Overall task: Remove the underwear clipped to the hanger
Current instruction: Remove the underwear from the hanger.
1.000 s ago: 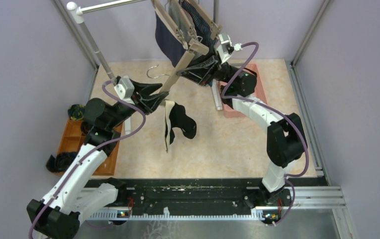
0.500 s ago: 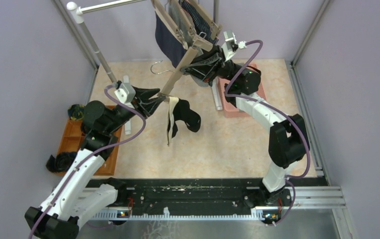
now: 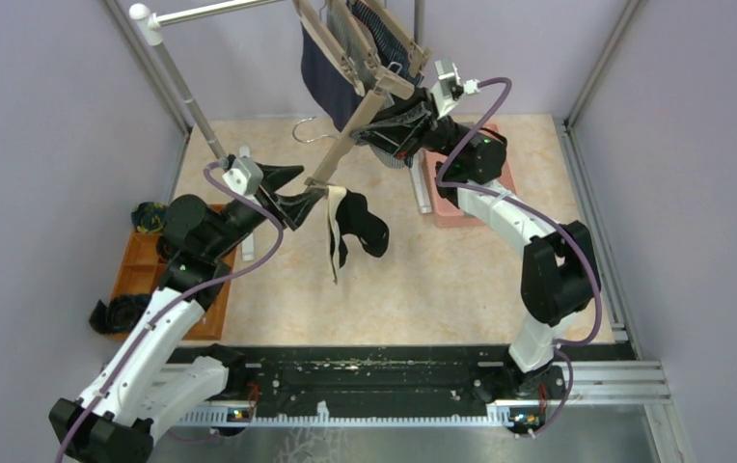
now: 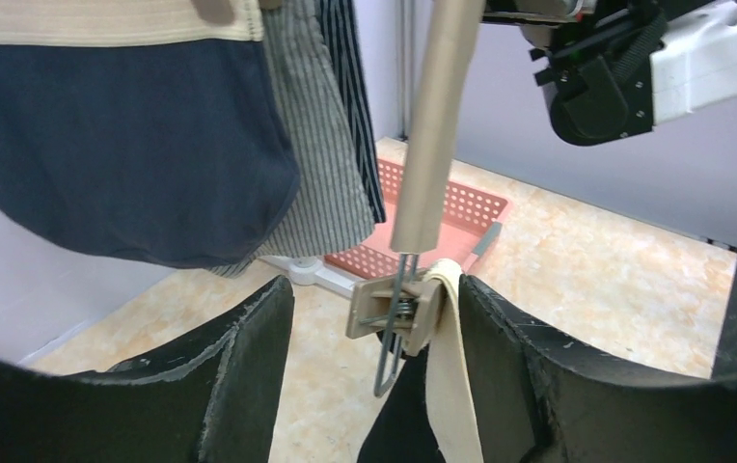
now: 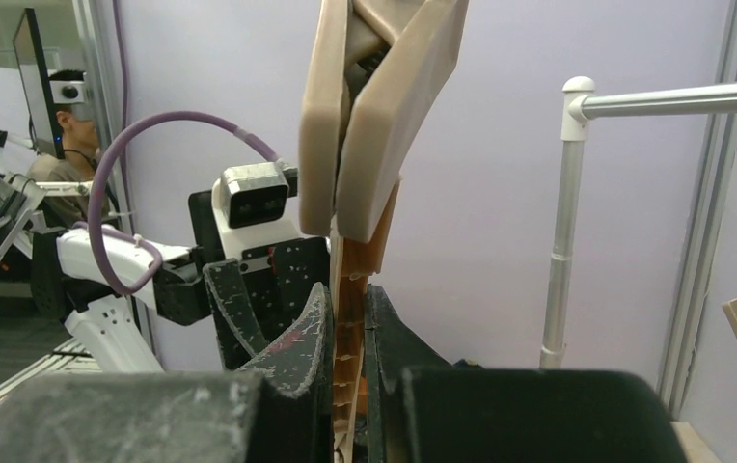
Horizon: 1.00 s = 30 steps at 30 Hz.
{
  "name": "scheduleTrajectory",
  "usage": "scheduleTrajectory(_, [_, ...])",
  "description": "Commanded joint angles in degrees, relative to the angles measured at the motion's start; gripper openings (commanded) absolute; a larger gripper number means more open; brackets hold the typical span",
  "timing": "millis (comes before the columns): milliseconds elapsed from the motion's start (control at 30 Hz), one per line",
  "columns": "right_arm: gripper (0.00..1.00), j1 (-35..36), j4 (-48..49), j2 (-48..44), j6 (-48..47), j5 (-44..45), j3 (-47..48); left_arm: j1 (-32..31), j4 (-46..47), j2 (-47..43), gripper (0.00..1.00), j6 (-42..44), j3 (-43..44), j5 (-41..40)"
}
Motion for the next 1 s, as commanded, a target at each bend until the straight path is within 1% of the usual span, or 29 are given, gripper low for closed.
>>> scheduleTrajectory(0, [0.0,-0.5,3.5,-3.4,0.9,2.7,3.8,0.0,0.1,-0.8,0.69,-0.8,-0.3,-4.0])
scheduleTrajectory(167, [0.0,-0.5,3.3,-3.4,1.0,2.8,4.1,0.0,-0.5,0.1,0.66,0.0,0.2,-3.3])
scheduleTrajectory(367, [0.0,-0.5,3.3,-3.4,1.3,2.8,4.8,-0.1,1.3,1.3,0.64,-0.9,0.0,-0.9])
scheduleTrajectory(700, [0.0,-0.5,3.8,-2.3,2.2,2.9,5.5,0.0,6.6,0.4,0.65,-2.7,-0.8,2.9])
scheduleTrajectory(867, [0.0,-0.5,3.8,-2.2,2.2,2.9,5.4,0.0,5.0,0.5,0.66,-2.9,1.8,5.9])
scheduleTrajectory(967, [0.0,-0.5,3.8,-2.2,2.1,2.9,5.0,-0.1,3.8,0.2,0.63,-2.2,2.4,6.0])
